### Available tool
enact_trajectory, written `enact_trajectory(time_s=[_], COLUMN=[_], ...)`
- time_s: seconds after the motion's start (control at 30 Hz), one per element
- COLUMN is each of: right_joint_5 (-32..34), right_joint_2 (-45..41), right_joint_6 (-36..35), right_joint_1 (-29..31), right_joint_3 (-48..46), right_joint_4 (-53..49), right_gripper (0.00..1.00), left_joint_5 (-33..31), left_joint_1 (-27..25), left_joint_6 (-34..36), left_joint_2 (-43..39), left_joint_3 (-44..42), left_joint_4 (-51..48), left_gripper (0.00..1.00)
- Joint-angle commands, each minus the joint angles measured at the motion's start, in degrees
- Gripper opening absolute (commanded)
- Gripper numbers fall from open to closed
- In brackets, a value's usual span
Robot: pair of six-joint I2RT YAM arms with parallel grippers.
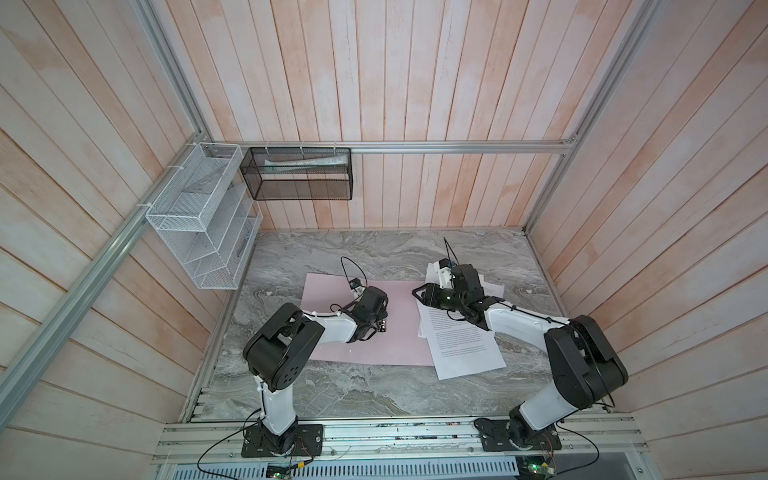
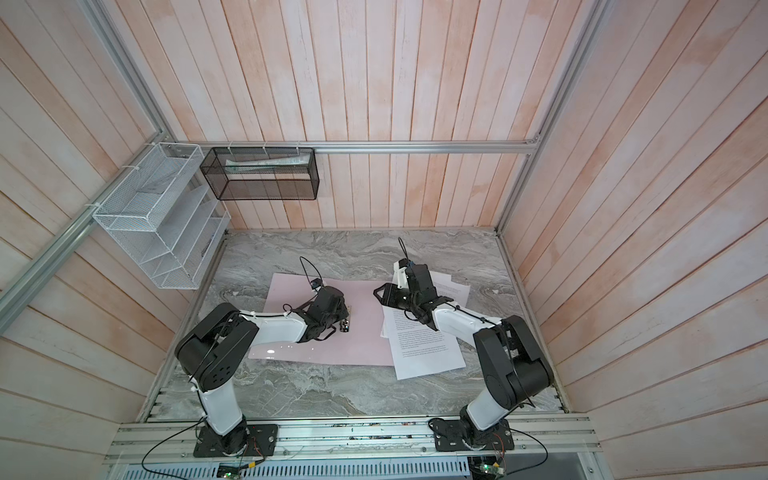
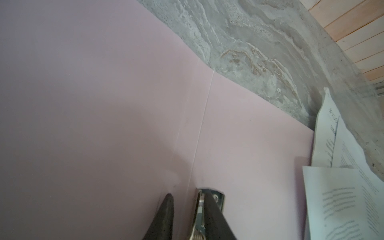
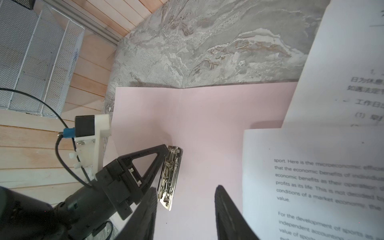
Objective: Put the files into the folder
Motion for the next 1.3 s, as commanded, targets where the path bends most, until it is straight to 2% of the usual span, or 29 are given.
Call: enact_trajectory(time_s=[0.0, 0.3, 0.53, 0.67, 0.8, 0.9, 1.0, 1.1, 1.17, 1.27], right_joint_5=[-1.99, -3.91, -3.68, 0.16, 7.76, 11.28, 19.29, 21.93, 25.56, 23.75], right_joint_2=[2.93, 6.99, 7.99, 3.77, -1.33, -4.01, -5.39, -8.20, -10.40, -9.30], right_joint_6=[0.88, 3.57, 2.79, -3.29, -9.79, -13.31, -18.66, -24.23, -23.42, -19.74], right_joint_1=[2.31, 5.53, 6.51, 3.64, -1.26, -5.73, -7.87, -9.73, -11.11, -17.26], right_joint_3=[1.71, 1.79, 2.83, 2.99, 2.90, 2.38, 2.91, -1.99, -6.12, -5.05], right_joint_4=[1.15, 5.43, 4.44, -1.05, -8.14, -10.75, -14.56, -10.72, -6.23, -8.75], right_gripper=[0.43, 0.40, 0.39, 0.40, 0.43, 0.52, 0.59, 0.65, 0.66, 0.66], left_joint_5=[-1.66, -4.84, -4.47, -2.04, 2.67, 7.71, 11.35, 14.60, 16.95, 19.64], left_joint_1=[0.58, 0.73, 0.82, 0.69, -0.52, -2.47, -4.88, -6.58, -7.21, -7.74], left_joint_6=[0.83, 1.07, 5.32, 14.63, 20.01, 20.70, 20.80, 21.13, 20.74, 20.12], left_joint_2=[2.71, 2.10, -2.94, -7.32, -12.03, -12.94, -11.78, -8.97, -6.46, -3.23], left_joint_3=[-0.95, -0.46, -0.36, 2.09, 4.45, 6.63, 8.83, 10.70, 11.50, 12.28], left_joint_4=[-8.46, -10.77, -9.10, -7.99, -6.83, -6.50, -5.76, -4.15, -2.61, 0.19], left_gripper=[0.29, 0.26, 0.39, 0.61, 0.71, 0.73, 0.73, 0.73, 0.73, 0.73])
